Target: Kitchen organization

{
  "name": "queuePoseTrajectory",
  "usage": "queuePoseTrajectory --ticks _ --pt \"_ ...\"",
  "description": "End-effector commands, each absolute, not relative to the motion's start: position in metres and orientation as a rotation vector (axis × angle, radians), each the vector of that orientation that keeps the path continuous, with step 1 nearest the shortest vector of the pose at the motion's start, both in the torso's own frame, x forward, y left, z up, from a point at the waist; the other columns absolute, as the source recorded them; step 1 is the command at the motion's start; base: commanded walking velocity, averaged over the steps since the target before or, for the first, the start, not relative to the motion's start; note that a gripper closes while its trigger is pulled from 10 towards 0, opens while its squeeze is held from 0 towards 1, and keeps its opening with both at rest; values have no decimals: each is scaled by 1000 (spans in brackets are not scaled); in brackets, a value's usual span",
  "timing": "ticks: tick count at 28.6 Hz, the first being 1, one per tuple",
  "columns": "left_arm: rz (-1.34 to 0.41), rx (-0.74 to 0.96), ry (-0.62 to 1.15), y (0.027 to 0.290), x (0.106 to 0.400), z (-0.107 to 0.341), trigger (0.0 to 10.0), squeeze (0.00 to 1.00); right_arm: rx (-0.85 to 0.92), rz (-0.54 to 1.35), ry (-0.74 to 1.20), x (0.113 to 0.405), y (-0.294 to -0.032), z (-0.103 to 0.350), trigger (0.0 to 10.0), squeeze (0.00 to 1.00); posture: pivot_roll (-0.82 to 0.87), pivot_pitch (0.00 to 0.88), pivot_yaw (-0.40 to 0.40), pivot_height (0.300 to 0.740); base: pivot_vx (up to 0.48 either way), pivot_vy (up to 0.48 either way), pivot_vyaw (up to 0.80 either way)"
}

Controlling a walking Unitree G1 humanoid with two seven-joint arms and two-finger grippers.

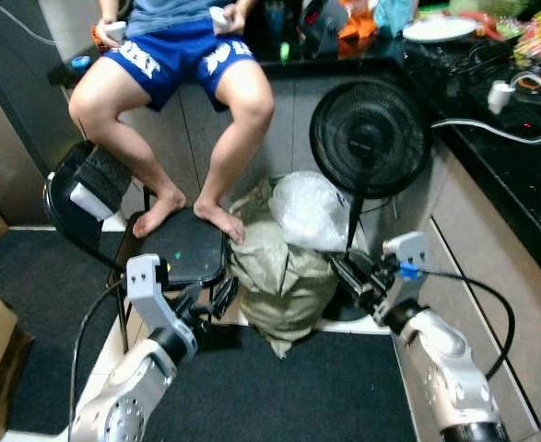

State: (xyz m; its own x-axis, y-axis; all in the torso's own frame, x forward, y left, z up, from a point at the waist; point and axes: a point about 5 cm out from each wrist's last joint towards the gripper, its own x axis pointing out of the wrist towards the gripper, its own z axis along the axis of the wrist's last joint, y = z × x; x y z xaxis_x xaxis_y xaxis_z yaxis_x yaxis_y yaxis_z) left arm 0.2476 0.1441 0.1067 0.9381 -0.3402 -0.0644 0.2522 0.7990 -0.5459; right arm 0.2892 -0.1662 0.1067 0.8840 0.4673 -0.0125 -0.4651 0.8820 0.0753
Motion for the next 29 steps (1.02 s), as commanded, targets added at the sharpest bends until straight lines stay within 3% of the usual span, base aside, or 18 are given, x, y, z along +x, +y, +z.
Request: queuePoseTrajectory --ticks 1,23,29 --pt "-317 -554 170 145 246 104 10000 0 70 476 33 288 -170 106 10000 0 45 0 50 740 371 0 0" --pt "-312 -560 167 145 248 105 10000 0 87 466 33 290 -172 107 10000 0 45 0 52 740 368 0 0" --pt "-299 -569 169 147 250 103 10000 0 128 444 82 293 -175 103 10000 0 44 0 47 740 0 0 -228"
